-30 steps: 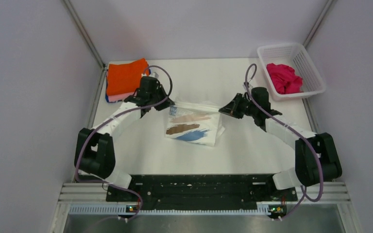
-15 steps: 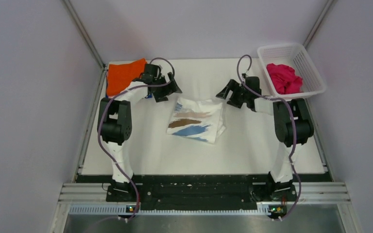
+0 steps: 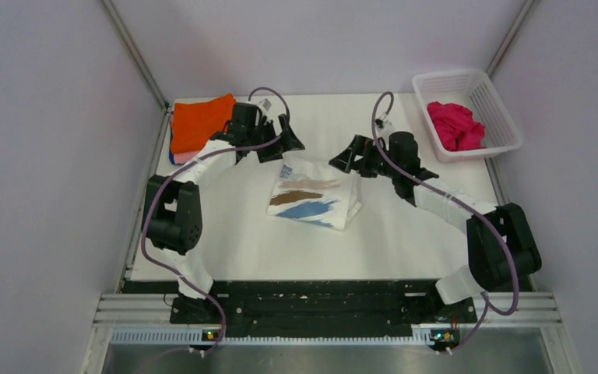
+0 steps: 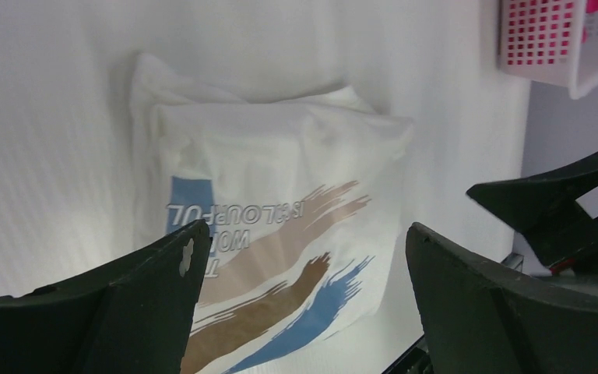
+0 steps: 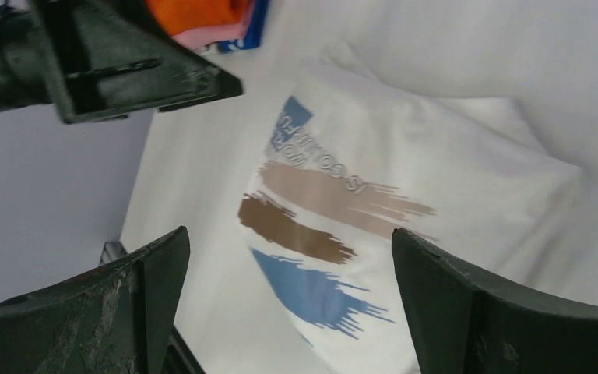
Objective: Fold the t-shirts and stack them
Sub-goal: Smooth out wrinkles on the folded tshirt
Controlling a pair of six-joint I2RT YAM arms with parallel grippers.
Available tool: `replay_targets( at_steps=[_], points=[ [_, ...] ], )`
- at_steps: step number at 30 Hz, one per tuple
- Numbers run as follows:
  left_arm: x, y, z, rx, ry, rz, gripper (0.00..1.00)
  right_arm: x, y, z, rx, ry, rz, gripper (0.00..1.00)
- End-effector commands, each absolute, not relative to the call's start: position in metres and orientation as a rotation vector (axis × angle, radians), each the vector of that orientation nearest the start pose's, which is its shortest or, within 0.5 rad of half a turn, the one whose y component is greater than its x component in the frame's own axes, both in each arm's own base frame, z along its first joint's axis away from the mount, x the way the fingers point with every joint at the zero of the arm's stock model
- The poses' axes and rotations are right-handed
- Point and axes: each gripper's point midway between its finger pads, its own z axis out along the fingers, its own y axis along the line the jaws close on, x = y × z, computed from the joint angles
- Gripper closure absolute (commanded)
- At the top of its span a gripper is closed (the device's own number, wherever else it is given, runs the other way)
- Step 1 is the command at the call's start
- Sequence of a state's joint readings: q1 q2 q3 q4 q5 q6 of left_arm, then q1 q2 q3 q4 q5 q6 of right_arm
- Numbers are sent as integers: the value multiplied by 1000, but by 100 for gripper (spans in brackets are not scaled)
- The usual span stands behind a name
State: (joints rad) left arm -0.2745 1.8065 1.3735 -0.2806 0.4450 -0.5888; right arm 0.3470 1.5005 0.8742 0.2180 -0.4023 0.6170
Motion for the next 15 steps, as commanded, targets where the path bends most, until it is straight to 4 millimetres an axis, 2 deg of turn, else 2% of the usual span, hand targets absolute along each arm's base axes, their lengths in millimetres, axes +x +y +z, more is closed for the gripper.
replay_targets(
  at_steps=[1, 4, 6, 9, 13, 15],
  points=[
    [445, -244, 146, -99, 2339, -1069, 1, 357, 267, 171, -81, 2007, 1228, 1],
    [459, -251, 125, -115, 2369, -1098, 1, 370, 275, 151, -67, 2040, 1251, 1],
    [468, -251, 108, -146, 2409, -1071, 1, 379, 275, 130, -37, 2091, 1233, 1],
    [476, -239, 76, -213, 2469, -981, 1, 393, 263, 98, 36, 2150, 1170, 1],
    [468, -222, 45, -301, 2558, -933, 1, 400, 243, 51, 139, 2257, 1068, 1],
    [459, -221, 40, -310, 2565, -938, 1, 399, 239, 37, 144, 2290, 1033, 1]
  ],
)
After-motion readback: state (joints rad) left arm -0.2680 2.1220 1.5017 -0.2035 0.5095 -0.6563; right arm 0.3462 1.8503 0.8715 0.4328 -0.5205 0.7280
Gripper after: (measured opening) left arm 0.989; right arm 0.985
